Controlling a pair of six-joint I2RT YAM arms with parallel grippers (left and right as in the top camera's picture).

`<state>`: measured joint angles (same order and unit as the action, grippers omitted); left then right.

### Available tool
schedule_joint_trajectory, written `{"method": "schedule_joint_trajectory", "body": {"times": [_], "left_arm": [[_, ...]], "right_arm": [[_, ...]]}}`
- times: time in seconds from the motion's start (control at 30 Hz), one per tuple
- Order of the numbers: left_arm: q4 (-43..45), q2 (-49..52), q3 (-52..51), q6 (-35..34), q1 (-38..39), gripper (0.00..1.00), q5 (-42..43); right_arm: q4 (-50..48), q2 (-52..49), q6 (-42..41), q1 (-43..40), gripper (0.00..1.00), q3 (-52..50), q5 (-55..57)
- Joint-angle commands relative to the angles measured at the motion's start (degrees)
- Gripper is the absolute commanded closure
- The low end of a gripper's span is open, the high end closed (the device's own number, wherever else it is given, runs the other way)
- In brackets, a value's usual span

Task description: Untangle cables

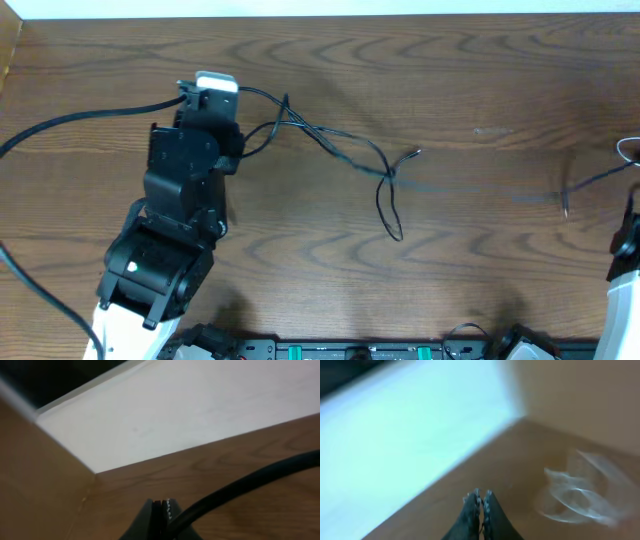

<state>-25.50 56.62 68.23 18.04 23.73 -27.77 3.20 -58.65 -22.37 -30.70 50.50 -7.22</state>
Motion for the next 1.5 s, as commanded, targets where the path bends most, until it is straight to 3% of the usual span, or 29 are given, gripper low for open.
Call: {"method": "schedule_joint_trajectory", "body": {"times": [0.0, 0.1, 0.17, 0.23, 0.33, 0.43, 0.7, 0.8, 0.97, 1.03, 1.23, 1.33, 1.47], "left_arm": [[0.3, 1.5, 1.0, 0.1, -0.3, 0.93, 4.5], [0.7, 2.6, 1.0, 0.1, -0.3, 0.93, 4.9], [1.2, 3.0, 1.0, -0.1, -0.2, 0.93, 5.9], [1.8, 3.0, 1.0, -0.1, -0.2, 0.93, 8.6], [2.8, 2.7, 1.0, -0.1, -0.2, 0.93, 11.0], [3.5, 2.7, 1.0, -0.1, -0.2, 0.93, 12.2], [5.9, 2.8, 1.0, -0.1, -0.2, 0.92, 14.5], [6.7, 2.8, 1.0, -0.1, -0.2, 0.93, 15.0], [7.0, 2.9, 1.0, -0.1, -0.2, 0.93, 15.4], [6.9, 2.9, 1.0, -0.1, -0.2, 0.93, 15.4], [6.5, 2.9, 1.0, -0.1, -0.2, 0.93, 15.4], [6.5, 2.9, 1.0, -0.2, -0.2, 0.93, 15.4], [6.3, 3.0, 1.0, -1.6, -0.2, 0.93, 15.4]], "right_arm": [[-4.4, -0.6, 8.3, 4.6, 0.97, 0.4, -37.2], [-5.8, -0.9, 10.2, 9.9, 0.92, 0.4, -48.1], [-3.8, -1.0, 14.5, 14.1, 0.81, 0.4, -53.1], [1.1, -1.2, 19.4, 18.8, 0.57, 0.4, -53.7], [11.2, -2.0, 28.8, 25.0, 0.01, 0.4, -48.3], [18.3, -3.4, 32.8, 29.9, 0.01, 0.4, -37.7], [26.6, -7.6, 31.0, 39.3, 0.01, 0.4, -14.1], [30.4, -8.5, 30.6, 41.8, 0.01, 0.4, -16.6], [34.2, -10.0, 32.5, 46.7, 0.01, 0.4, -32.8], [34.3, -10.5, 32.0, 47.9, 0.01, 0.4, -30.6], [33.7, -14.0, 12.4, 48.3, 0.01, 0.4, -1.0], [30.6, -17.5, 8.3, 48.0, 0.01, 0.4, 7.5], [29.3, -23.8, -3.6, 46.5, 0.01, 0.4, 21.3]]}}
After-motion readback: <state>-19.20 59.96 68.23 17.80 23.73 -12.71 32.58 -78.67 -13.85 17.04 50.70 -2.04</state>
